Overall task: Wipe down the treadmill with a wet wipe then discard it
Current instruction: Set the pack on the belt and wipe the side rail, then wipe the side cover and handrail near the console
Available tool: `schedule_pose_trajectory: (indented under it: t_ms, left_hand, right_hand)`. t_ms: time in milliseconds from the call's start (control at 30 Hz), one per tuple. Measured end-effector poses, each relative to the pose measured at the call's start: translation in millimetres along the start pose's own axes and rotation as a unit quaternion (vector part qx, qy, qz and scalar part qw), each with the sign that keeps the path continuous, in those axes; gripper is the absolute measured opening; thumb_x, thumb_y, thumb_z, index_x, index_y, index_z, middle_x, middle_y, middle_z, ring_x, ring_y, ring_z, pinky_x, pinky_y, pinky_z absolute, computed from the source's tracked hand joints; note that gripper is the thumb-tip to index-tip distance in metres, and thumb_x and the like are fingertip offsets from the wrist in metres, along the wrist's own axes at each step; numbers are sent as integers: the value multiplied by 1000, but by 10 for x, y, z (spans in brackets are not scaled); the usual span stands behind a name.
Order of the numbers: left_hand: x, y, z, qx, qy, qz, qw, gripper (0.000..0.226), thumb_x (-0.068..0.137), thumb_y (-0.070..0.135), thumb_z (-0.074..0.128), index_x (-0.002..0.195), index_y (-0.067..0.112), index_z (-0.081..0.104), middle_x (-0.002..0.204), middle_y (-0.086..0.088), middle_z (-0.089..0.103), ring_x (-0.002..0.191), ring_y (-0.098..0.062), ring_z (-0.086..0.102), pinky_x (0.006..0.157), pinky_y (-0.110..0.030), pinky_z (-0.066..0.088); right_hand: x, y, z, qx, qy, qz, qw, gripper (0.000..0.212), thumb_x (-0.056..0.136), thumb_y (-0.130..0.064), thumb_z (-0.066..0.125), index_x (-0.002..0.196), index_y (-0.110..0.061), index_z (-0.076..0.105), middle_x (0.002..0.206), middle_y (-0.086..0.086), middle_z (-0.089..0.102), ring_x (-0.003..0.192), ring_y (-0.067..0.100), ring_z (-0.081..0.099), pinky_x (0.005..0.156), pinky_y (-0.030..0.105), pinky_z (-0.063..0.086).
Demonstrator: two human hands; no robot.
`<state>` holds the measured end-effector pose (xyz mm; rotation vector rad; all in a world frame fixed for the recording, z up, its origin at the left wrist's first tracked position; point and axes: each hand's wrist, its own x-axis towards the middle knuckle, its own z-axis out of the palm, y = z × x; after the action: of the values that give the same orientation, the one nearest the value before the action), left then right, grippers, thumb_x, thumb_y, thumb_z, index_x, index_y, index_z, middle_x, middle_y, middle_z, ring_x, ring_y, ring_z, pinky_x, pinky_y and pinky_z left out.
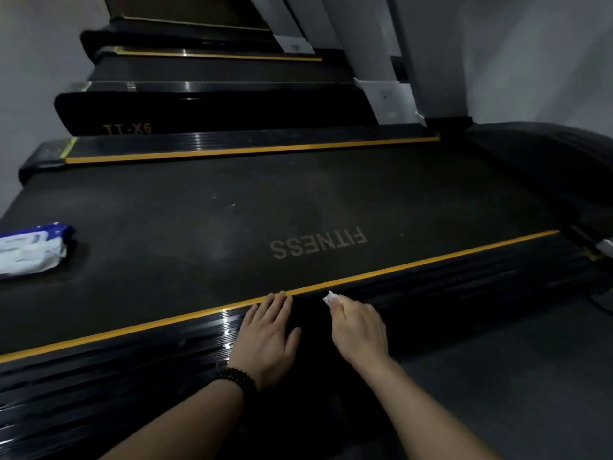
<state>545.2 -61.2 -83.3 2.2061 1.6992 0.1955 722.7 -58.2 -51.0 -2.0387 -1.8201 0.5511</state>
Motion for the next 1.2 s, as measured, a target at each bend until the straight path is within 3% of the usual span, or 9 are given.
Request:
schedule_pose_trajectory:
  t_ms: [67,167,400,533,600,700,800,867,1200]
  left_hand:
    - [12,-45,-227,7,23,-18,1000,69,97,54,20,155,21,7,164,4,1,149,-13,-5,119,-34,-3]
    - [31,-155,-606,14,50,-33,998,68,98,52,26,156,20,11,164,3,3,149,-15,-3,120,-38,3]
    - [92,-301,-1493,57,128,-9,990,69,94,56,23,154,23,17,164,0,11,149,-19,3,120,-41,8]
    - [88,-153,-2198,82,117,21,990,78,86,62,5,155,27,7,164,2,4,149,-17,-3,120,-40,3]
    - [89,-48,-2629,89,107,35,990,73,91,61,11,155,27,4,164,2,1,149,-17,-4,120,-39,2]
    - [74,195,-3350,85,118,52,988,76,87,62,5,155,27,4,164,0,4,150,-17,-1,119,-37,6]
    - [38,539,-4125,70,129,72,987,84,80,64,-2,155,27,5,164,0,5,150,-17,0,120,-37,7]
    - [16,784,-4674,66,133,83,985,86,78,64,-4,155,27,6,164,0,6,150,-17,-1,121,-37,8]
    - [-234,1807,-6789,22,150,121,981,66,96,56,20,155,29,7,164,1,6,149,-15,-2,121,-39,7]
  right_hand:
    - [45,-178,-120,-23,-17,3,1000,47,103,-44,29,100,-24,71,99,0,73,96,29,63,78,40,47]
    - [110,-504,-278,-44,-17,-7,999,50,101,-45,28,77,-19,63,80,1,67,82,29,61,73,42,48]
    - [331,-1291,-810,-55,56,-42,996,49,101,-44,26,98,-22,70,98,8,72,93,35,63,78,43,48]
    - [398,-1733,-1313,-33,76,-35,996,45,101,-42,24,84,-25,62,83,-2,67,79,22,64,75,43,52]
    - [359,-2002,-1661,-41,77,-39,995,44,102,-40,24,90,-27,64,87,-7,66,79,15,63,75,41,53]
    - [259,-2403,-2313,-50,78,-35,995,45,103,-39,25,113,-27,67,105,-6,68,94,19,64,80,40,50]
    - [187,-2802,-3049,-49,93,-24,994,44,103,-39,24,117,-26,65,105,-4,69,95,19,64,81,41,51]
    - [142,-3066,-3536,-46,106,-19,993,44,103,-39,25,122,-26,63,118,-4,69,105,21,64,85,42,50]
    - [-171,-4231,-5382,-10,137,-4,991,46,104,-41,24,134,-28,58,129,-2,66,116,24,61,88,41,46]
